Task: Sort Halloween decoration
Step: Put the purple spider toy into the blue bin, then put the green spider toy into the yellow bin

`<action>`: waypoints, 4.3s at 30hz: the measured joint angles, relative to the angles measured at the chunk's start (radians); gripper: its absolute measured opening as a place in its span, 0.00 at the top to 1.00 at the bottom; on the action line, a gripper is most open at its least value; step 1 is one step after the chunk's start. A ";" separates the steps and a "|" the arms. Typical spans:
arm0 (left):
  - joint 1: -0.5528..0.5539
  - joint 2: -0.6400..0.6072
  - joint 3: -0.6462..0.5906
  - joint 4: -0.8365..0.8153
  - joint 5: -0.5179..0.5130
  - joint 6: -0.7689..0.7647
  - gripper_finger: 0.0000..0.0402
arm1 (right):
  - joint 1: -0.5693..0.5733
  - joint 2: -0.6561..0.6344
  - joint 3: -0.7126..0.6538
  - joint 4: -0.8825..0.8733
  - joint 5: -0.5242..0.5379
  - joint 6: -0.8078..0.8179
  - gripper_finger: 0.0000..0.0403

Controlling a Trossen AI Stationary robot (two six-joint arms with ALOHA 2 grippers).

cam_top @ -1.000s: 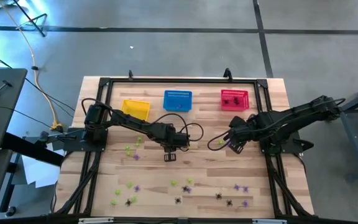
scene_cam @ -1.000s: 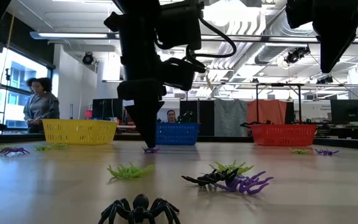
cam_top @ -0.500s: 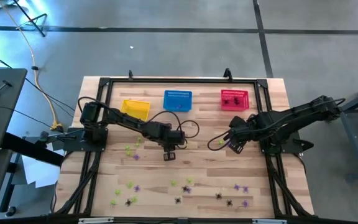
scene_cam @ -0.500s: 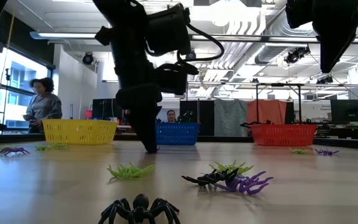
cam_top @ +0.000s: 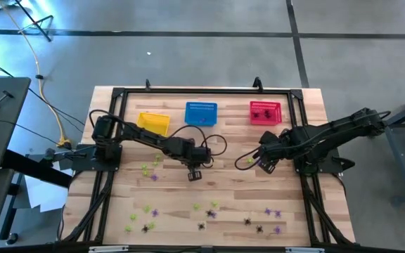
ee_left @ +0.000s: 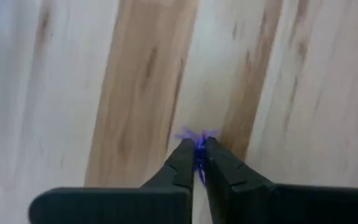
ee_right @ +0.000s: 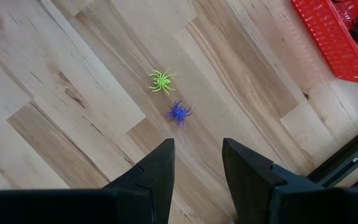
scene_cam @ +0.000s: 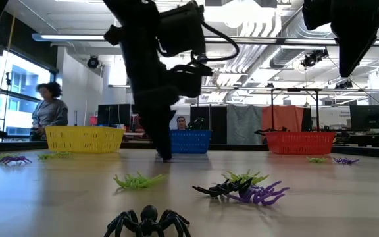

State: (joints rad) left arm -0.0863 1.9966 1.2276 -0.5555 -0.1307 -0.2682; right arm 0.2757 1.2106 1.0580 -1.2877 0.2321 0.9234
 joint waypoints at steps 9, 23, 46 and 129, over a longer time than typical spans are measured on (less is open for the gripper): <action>-0.005 -0.083 0.046 -0.097 0.000 0.008 1.00 | 0.000 -0.001 0.000 0.012 0.000 0.000 0.68; 0.076 -0.266 0.051 -0.139 -0.193 0.120 1.00 | 0.000 0.000 0.000 0.033 0.000 0.000 0.68; 0.455 -0.156 0.050 0.087 -0.052 0.323 0.95 | 0.000 0.000 0.000 0.044 0.000 0.000 0.68; -0.068 -0.664 -0.760 0.122 -0.182 -0.487 0.62 | 0.000 0.000 0.000 0.077 0.000 0.000 0.68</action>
State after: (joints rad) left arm -0.1543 1.3330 0.4679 -0.4333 -0.3128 -0.7554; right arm 0.2756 1.2106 1.0580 -1.2106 0.2321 0.9234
